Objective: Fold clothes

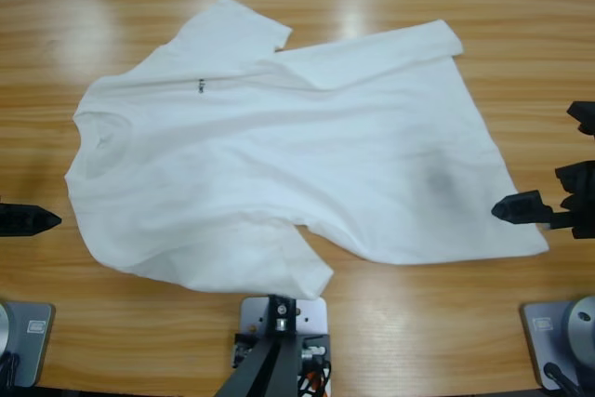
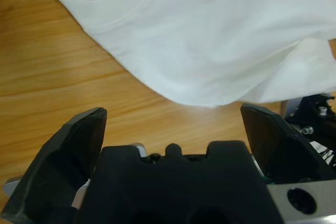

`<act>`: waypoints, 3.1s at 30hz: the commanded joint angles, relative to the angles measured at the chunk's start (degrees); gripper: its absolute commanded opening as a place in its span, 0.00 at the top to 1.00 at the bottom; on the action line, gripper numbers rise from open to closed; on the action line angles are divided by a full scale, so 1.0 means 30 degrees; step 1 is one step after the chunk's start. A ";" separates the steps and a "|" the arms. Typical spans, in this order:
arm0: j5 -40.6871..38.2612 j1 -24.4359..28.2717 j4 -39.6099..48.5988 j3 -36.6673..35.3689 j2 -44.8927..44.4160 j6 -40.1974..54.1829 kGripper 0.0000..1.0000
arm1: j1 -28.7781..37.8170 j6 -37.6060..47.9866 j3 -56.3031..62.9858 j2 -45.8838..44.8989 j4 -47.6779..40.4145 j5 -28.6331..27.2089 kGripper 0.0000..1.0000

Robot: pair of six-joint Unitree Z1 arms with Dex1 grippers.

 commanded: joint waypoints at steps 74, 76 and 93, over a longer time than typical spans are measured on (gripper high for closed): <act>-0.2442 -0.8421 0.7750 -0.8285 0.9353 1.0256 1.00 | -0.0209 0.3236 0.1910 -0.1543 -0.1456 0.1904 0.01; -0.3251 -0.8263 0.9309 -0.8127 0.9529 1.0027 1.00 | -0.0209 0.3318 0.1934 -0.1543 -0.1456 0.2256 0.01; -0.3350 -0.8849 1.2215 -1.0148 1.2172 0.8439 0.71 | -0.0063 1.0982 0.2947 -0.2966 -0.0852 0.1043 0.00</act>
